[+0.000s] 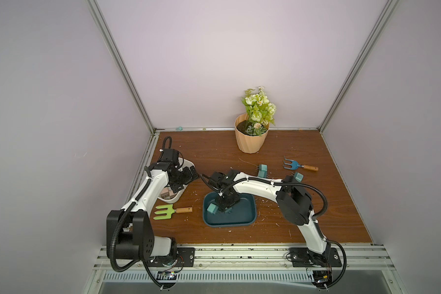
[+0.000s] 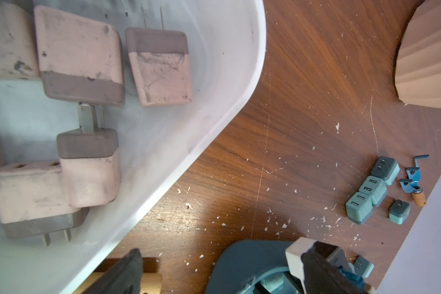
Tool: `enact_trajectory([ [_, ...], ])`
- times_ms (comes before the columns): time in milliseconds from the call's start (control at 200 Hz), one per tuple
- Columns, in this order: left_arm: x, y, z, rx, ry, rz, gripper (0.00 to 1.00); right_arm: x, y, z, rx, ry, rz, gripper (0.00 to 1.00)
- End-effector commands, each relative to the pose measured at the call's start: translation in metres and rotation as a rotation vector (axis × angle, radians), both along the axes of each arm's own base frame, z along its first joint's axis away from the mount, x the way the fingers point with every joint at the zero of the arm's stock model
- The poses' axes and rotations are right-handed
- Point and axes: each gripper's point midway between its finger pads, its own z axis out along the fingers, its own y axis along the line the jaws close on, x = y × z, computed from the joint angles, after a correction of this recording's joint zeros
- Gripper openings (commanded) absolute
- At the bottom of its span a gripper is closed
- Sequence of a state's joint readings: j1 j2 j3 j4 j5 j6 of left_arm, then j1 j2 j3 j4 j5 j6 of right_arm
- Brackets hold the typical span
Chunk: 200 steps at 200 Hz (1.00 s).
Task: Place the plugs by color into the storage box
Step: Place the plug in the storage box, then move the plug to the center of the board.
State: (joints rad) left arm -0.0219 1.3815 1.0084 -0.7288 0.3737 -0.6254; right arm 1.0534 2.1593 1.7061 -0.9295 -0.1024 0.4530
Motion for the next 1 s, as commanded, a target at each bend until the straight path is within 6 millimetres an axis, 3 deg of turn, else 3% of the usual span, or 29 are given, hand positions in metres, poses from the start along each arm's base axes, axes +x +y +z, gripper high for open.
enact_trajectory([
  [0,-0.003,0.003,0.003,-0.002,-0.006,0.013,0.99,0.006,0.007,0.041,0.064,-0.05,0.004,0.69],
  [200,-0.002,0.003,0.003,-0.001,-0.003,0.012,0.99,0.01,-0.006,0.075,0.088,-0.103,-0.036,0.73],
  [315,0.0,0.003,0.003,0.001,-0.005,0.007,0.99,0.015,-0.032,0.088,0.056,-0.137,-0.082,0.75],
  [410,0.002,0.003,0.003,0.001,-0.004,0.008,0.99,0.024,-0.07,0.09,0.018,-0.147,-0.159,0.75],
  [666,0.003,0.002,-0.001,0.001,0.004,-0.003,0.99,0.068,-0.203,0.084,0.037,-0.14,-0.526,0.79],
  [806,0.004,0.001,-0.001,-0.001,0.005,-0.011,0.99,0.076,-0.262,0.067,0.025,-0.114,-0.681,0.83],
  [996,0.005,0.001,0.0,-0.003,0.0,-0.013,0.99,0.073,-0.329,0.053,-0.033,-0.115,-0.887,0.91],
])
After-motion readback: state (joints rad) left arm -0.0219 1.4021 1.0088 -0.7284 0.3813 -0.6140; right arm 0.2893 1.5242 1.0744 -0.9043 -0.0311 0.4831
